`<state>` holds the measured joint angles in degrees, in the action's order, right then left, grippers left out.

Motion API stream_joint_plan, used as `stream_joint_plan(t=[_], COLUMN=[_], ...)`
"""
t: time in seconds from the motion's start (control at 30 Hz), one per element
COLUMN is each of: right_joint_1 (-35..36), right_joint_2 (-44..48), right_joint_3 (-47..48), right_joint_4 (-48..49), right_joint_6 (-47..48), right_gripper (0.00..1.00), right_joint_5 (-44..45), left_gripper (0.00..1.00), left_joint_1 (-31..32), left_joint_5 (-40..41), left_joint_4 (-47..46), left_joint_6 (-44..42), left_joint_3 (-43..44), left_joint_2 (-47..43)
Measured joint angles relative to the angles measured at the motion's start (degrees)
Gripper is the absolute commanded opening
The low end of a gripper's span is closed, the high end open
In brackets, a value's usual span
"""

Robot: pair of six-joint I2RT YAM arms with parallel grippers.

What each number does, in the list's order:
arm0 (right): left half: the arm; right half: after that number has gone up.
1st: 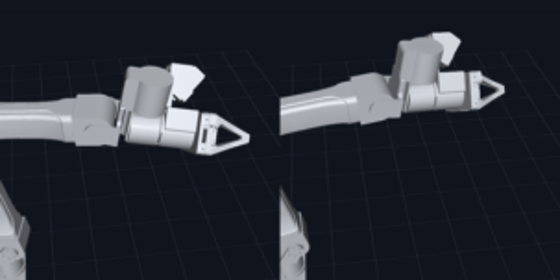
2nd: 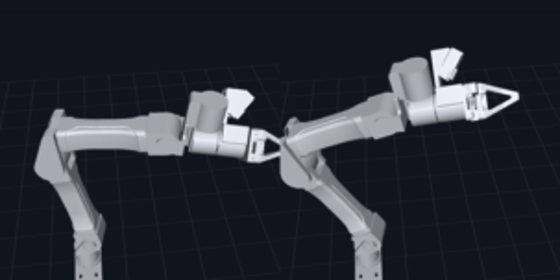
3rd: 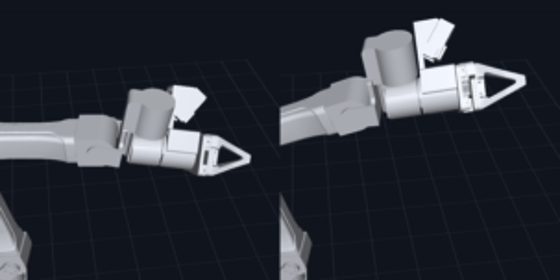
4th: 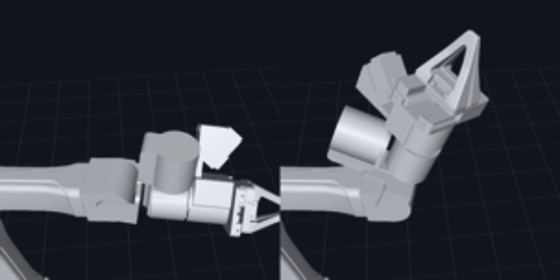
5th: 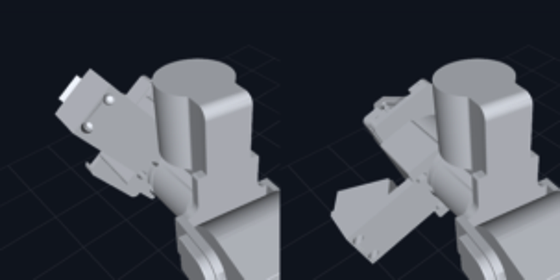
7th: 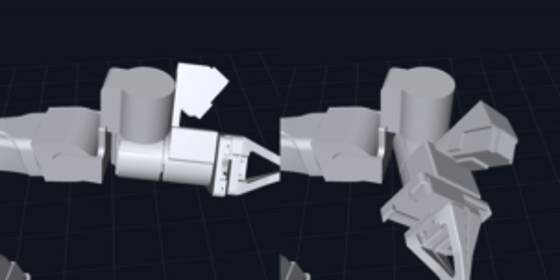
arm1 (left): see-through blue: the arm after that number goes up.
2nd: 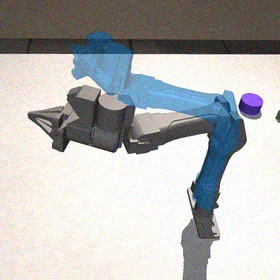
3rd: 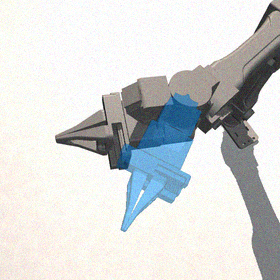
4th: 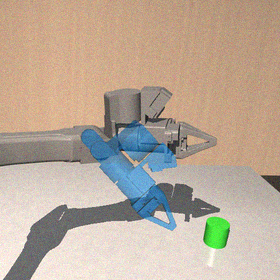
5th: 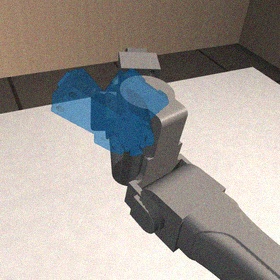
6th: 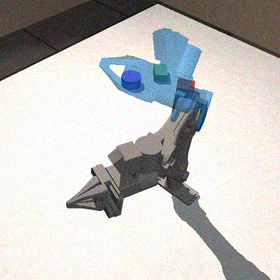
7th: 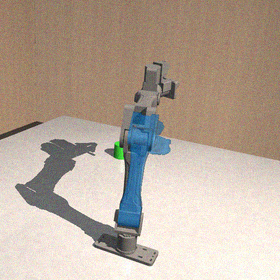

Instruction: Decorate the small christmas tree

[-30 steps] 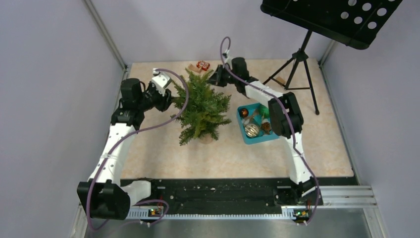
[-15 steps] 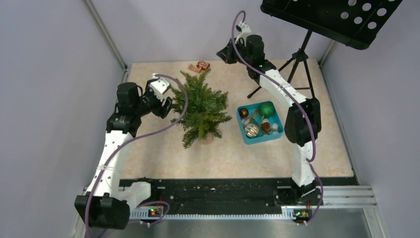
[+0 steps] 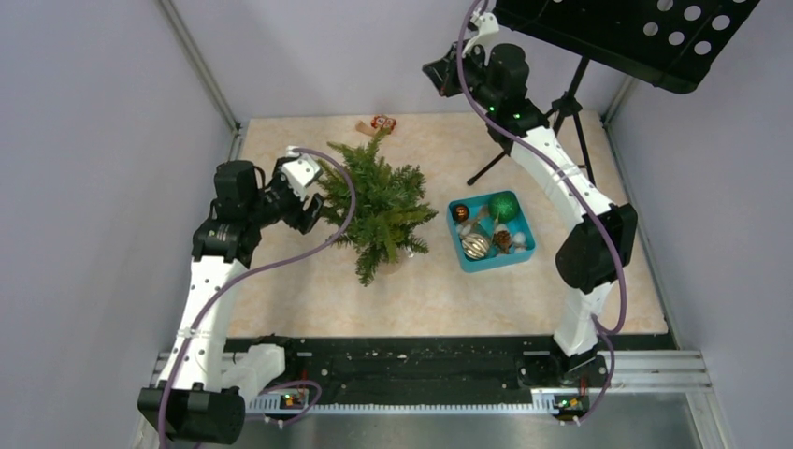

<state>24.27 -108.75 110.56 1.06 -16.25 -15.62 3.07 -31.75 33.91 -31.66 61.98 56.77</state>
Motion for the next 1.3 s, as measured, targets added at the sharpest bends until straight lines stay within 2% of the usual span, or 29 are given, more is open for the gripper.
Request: stream_joint_plan(t=[0.1, 0.2, 0.4, 0.7, 0.77, 0.83, 1.3], right_joint_1=[0.2, 0.9, 2.2, 2.2, 2.2, 2.2, 2.9], right_joint_2=[0.2, 0.2, 0.2, -0.1, 0.0, 0.5, 19.0], right_joint_3=[0.0, 0.0, 0.0, 0.1, 0.1, 0.1, -9.6], right_joint_4=[0.7, 0.9, 1.5, 1.0, 0.9, -0.1, 0.8], right_joint_6=[0.0, 0.0, -0.5, 0.5, 1.6, 3.0, 6.9], right_gripper=[0.00, 0.00, 0.00, 0.00, 0.00, 0.00, 0.00], right_joint_5=[-0.7, -1.2, -1.7, 0.2, 1.0, 2.1, 3.6], left_gripper=[0.76, 0.85, 0.88, 0.92, 0.98, 0.99, 0.99], left_joint_1=[0.0, 0.0, 0.0, 0.0, 0.0, 0.0, 0.0], left_joint_5=[-1.1, -2.7, -5.7, -4.2, -4.0, -4.0, -4.4], left_joint_4=[1.2, 2.2, 4.3, 8.5, 9.4, 10.3, 15.5], left_joint_6=[-0.4, -1.1, -1.5, -5.4, -5.9, -6.0, -2.9], left_joint_3=[1.3, 2.9, 7.0, 7.6, 7.6, 7.6, 8.5], left_joint_2=[0.0, 0.0, 1.2, 0.8, 0.4, -0.1, -1.8])
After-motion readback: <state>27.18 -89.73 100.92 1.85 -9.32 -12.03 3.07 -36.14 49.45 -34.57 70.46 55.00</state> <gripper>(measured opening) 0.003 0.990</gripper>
